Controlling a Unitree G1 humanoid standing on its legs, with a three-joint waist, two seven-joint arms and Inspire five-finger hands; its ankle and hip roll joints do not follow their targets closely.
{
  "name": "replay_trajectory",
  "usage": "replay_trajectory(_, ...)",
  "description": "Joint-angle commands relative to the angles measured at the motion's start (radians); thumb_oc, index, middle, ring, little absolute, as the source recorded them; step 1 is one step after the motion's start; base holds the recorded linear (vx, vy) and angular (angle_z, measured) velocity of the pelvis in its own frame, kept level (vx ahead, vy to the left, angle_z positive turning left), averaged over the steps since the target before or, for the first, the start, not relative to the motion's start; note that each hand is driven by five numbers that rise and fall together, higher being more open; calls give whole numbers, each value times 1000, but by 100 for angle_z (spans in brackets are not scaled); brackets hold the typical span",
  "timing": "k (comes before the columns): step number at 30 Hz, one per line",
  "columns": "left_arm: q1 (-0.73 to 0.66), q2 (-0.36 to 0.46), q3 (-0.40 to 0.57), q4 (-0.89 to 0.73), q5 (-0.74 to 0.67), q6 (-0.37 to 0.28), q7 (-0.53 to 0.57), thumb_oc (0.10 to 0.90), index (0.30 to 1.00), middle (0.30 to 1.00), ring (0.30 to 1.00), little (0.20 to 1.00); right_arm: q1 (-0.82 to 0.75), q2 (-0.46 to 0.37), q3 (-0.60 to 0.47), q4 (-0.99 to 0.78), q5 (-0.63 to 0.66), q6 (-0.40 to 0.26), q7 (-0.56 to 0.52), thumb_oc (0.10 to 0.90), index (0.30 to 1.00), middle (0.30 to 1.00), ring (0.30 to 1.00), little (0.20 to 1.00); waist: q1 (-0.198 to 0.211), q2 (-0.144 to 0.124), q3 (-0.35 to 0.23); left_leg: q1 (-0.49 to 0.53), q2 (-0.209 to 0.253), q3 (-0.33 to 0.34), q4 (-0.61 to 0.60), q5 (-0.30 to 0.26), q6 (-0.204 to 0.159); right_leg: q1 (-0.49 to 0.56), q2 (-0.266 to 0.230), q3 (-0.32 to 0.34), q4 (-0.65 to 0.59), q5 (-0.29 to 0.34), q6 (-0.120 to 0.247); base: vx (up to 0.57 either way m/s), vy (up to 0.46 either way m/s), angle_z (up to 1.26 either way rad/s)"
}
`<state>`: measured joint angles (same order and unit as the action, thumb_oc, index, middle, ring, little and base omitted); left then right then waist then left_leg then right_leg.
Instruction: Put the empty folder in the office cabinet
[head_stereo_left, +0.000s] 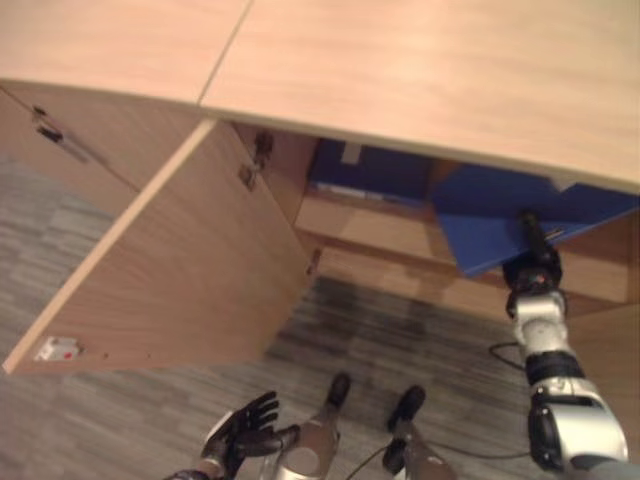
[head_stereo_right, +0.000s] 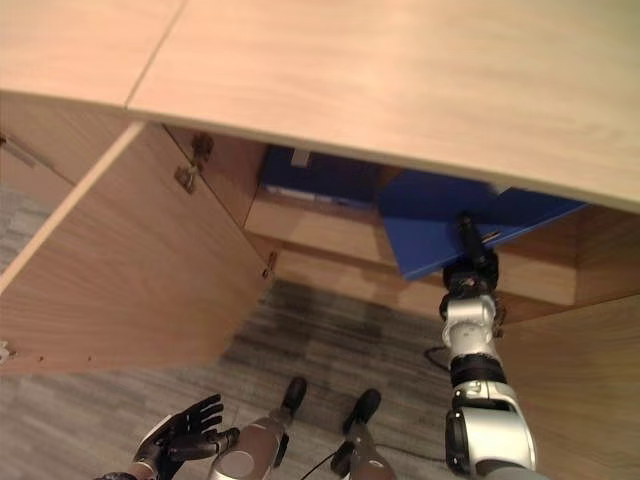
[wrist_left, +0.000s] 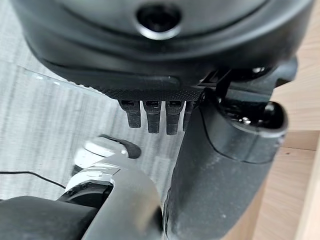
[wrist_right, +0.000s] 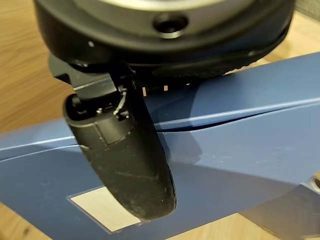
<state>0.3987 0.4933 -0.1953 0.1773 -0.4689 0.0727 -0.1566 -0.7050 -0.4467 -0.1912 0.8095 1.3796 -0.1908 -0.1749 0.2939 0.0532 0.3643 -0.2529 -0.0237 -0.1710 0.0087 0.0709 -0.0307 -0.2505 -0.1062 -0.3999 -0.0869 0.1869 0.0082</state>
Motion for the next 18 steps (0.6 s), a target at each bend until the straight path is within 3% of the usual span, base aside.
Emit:
replay_trajectory(1, 59, 102, -62, -46, -10, -17, -21, 800, 900, 900, 900, 900, -123, -104, 7, -96, 60, -128, 64, 400, 300, 300, 300, 300, -1, -38, -50, -85, -19, -21, 55, -70, -5, 35, -90, 39, 97, -151, 124, 0, 0, 0)
replay_trajectory(2, 55, 104, -69, -48, -12, -16, -20, 800, 900, 900, 900, 900, -135, -107, 0, -104, 76, -140, 68, 400, 300, 300, 300, 300, -2, -36, -52, -92, -18, -26, 65, -96, -6, 29, -87, 54, 107, -175, 128, 39, -21, 2)
replay_trajectory(6, 41, 116, -92, -50, -13, -20, -20, 800, 900, 900, 900, 900, -208, -144, -8, -98, 134, -189, 77, 400, 300, 300, 300, 300, 2, -20, -39, -148, -27, -24, 108, -107, -7, -34, -103, 61, 157, -191, 126, -26, 18, 3)
replay_trajectory(13, 24, 141, -121, -60, -11, -22, -7, 800, 900, 900, 900, 900, -334, -199, 23, -103, 185, -254, 73, 400, 300, 300, 300, 300, 5, -7, -39, -200, -33, -23, 119, -106, -10, -103, -113, 78, 195, -206, 122, -20, 7, 0)
replay_trajectory(18, 8, 152, -134, -68, -5, -18, 7, 800, 900, 900, 900, 900, -383, -195, 20, -131, 196, -305, 59, 400, 300, 300, 300, 300, 3, -5, -39, -196, -24, -26, 97, -97, -10, -111, -109, 82, 192, -206, 121, 9, -14, 0)
